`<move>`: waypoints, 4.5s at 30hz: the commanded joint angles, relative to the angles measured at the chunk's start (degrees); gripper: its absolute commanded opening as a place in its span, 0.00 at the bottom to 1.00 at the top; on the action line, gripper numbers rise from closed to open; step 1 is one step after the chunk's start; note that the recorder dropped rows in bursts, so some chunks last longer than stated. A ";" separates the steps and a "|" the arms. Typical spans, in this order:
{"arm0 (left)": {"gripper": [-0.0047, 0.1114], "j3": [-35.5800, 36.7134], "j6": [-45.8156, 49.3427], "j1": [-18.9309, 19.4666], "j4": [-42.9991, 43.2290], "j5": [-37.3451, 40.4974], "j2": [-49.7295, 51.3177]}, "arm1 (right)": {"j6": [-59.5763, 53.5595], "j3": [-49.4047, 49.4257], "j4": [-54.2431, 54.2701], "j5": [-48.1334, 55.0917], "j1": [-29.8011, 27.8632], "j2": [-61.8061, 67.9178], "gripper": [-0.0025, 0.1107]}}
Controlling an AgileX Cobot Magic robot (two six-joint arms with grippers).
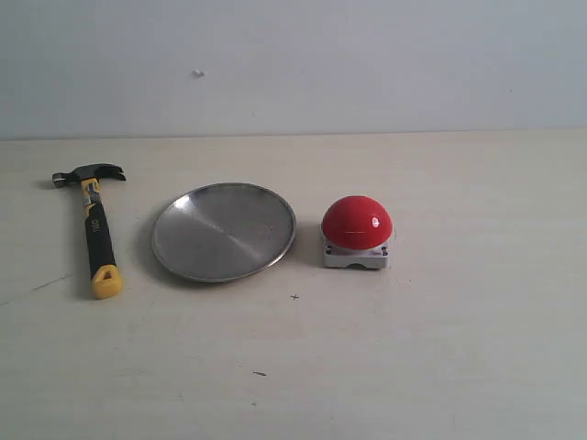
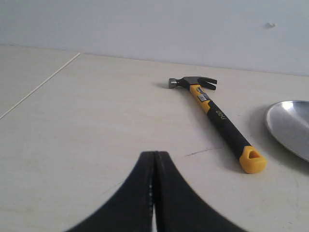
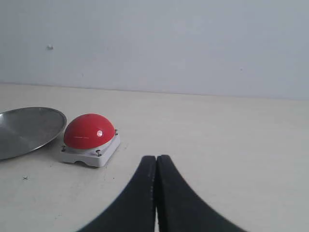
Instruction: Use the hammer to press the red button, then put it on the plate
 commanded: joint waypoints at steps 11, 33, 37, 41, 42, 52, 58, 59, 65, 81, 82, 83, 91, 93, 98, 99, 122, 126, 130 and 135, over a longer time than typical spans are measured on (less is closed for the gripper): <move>0.04 -0.03 -0.08 0.07 0.19 -0.18 -0.36 | -0.18 0.31 0.05 -0.23 -0.26 -0.34 0.02; 0.04 -0.03 -9.44 0.07 -2.24 -22.08 -0.36 | -0.18 0.31 0.05 -0.23 -0.26 -0.34 0.02; 0.04 -0.03 -13.69 0.07 -1.85 -29.93 -0.36 | -0.18 0.31 0.05 -0.23 -0.26 -0.34 0.02; 0.04 -0.03 -13.69 0.07 -1.85 -38.03 -0.36 | -0.18 0.31 0.05 -0.23 -0.26 -0.34 0.02; 0.04 -0.03 -13.69 0.07 -1.85 -39.88 -0.36 | -0.18 0.31 0.05 -0.23 -0.26 -0.34 0.02; 0.04 -0.23 -15.54 0.07 -9.78 -54.84 -0.36 | -0.18 0.31 0.05 -0.23 -0.26 -0.34 0.02; 0.04 -25.69 11.25 0.07 -38.40 -35.57 26.30 | -0.18 0.31 0.05 -0.23 -0.26 -0.34 0.02; 0.04 -33.21 13.25 0.07 -37.71 -29.16 37.50 | -0.18 0.31 0.05 -0.23 -0.26 -0.34 0.02; 0.04 -64.42 15.00 0.07 -34.51 1.90 80.25 | -0.18 0.31 0.05 -0.23 -0.26 -0.34 0.02; 0.04 -112.52 11.56 -6.80 -14.76 41.14 124.53 | -0.18 0.31 0.05 -0.23 -0.26 -0.34 0.02; 0.04 -114.55 8.94 -7.66 -12.22 41.73 126.27 | -0.18 0.31 0.05 -0.23 -0.26 -0.34 0.02; 0.04 -116.87 5.97 -8.34 -10.09 42.71 128.05 | -0.18 0.31 0.05 -0.23 -0.26 -0.34 0.02; 0.04 -131.40 -6.11 -8.28 -11.02 51.51 137.80 | -0.18 0.31 0.05 -0.23 -0.26 -0.34 0.02; 0.04 -132.00 -8.76 -8.28 -11.02 51.51 138.62 | -0.18 0.31 0.05 -0.23 -0.26 -0.34 0.02; 0.11 -132.00 -9.63 -8.28 -13.75 51.51 139.58 | -0.18 0.31 0.05 -0.23 -0.26 -0.34 0.02; 0.16 -132.00 -9.63 -8.10 -14.67 51.51 139.68 | -0.18 0.31 0.05 -0.23 -0.26 -0.34 0.02; 0.44 -132.00 -13.48 -5.87 -12.24 51.51 143.94 | -0.18 0.31 0.05 -0.23 -0.26 -0.34 0.02; 0.44 -132.00 -12.01 -5.63 -13.60 51.51 145.47 | -0.18 0.31 0.05 -0.23 -0.26 -0.34 0.02; 0.44 -132.00 -10.54 -5.63 -17.53 51.09 147.41 | -0.18 0.31 0.05 -0.23 -0.26 -0.34 0.02; 0.44 -132.00 -10.41 -5.63 -18.02 49.68 147.95 | -0.18 0.31 0.05 -0.23 -0.26 -0.34 0.02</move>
